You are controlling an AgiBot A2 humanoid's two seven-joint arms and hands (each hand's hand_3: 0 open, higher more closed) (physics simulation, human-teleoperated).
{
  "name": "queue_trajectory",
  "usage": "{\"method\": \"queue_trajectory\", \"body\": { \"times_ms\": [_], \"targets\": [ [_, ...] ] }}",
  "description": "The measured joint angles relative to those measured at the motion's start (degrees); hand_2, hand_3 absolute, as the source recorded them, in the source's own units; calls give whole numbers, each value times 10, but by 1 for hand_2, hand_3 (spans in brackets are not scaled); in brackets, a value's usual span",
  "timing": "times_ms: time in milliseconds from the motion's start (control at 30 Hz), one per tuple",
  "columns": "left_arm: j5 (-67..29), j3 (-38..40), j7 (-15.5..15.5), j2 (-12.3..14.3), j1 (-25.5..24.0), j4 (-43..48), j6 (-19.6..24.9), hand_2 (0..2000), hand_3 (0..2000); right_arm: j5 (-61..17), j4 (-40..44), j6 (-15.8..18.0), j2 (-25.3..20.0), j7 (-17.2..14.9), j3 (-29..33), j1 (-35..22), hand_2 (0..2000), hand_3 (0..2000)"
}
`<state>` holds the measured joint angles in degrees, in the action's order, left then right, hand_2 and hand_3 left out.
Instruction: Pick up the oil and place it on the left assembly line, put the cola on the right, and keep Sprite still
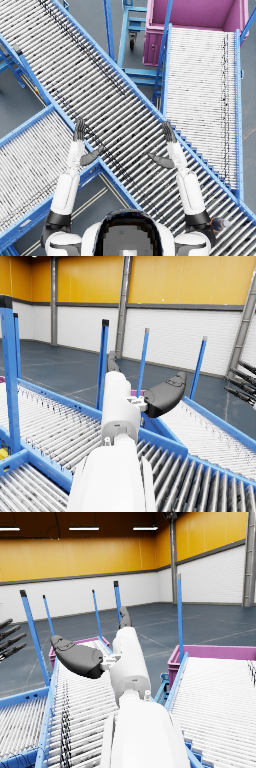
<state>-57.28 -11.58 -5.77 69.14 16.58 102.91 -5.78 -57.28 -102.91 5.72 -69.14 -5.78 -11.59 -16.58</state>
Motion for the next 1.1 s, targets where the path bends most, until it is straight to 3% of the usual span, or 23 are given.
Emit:
{"method": "queue_trajectory", "body": {
  "times_ms": [1100],
  "targets": [
    [0,0,0,0,0,0,0,0,0,0,0,0,0,0,0,0,0,0]
  ]
}}
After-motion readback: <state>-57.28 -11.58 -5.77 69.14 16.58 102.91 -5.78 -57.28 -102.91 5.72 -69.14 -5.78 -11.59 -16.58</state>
